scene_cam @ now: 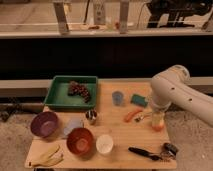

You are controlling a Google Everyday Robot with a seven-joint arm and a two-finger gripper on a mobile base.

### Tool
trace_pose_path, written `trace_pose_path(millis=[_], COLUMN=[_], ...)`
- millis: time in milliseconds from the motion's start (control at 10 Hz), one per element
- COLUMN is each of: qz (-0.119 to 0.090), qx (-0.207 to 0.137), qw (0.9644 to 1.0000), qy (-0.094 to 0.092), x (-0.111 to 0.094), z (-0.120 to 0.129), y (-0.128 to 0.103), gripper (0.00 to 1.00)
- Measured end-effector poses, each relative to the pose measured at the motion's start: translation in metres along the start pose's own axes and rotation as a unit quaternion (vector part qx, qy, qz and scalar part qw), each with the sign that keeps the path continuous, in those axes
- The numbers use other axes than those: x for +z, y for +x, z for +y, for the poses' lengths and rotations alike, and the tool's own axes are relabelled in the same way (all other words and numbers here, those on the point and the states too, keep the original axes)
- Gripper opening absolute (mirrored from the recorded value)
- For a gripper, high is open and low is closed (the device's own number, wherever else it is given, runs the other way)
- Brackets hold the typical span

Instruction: Place banana in tray

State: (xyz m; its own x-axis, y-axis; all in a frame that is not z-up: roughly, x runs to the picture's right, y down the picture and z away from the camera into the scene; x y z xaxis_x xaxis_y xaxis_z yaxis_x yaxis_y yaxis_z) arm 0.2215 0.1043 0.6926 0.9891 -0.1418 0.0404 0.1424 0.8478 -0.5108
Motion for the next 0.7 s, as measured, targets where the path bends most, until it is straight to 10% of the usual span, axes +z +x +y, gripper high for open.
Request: trace_pose_path(millis=[700], qz=[-0.008], qx=[-0.049], qw=[0.9988], qy=[0.001], x=[-0.008], z=[-0.011], y=[-0.058], gripper=[0.8])
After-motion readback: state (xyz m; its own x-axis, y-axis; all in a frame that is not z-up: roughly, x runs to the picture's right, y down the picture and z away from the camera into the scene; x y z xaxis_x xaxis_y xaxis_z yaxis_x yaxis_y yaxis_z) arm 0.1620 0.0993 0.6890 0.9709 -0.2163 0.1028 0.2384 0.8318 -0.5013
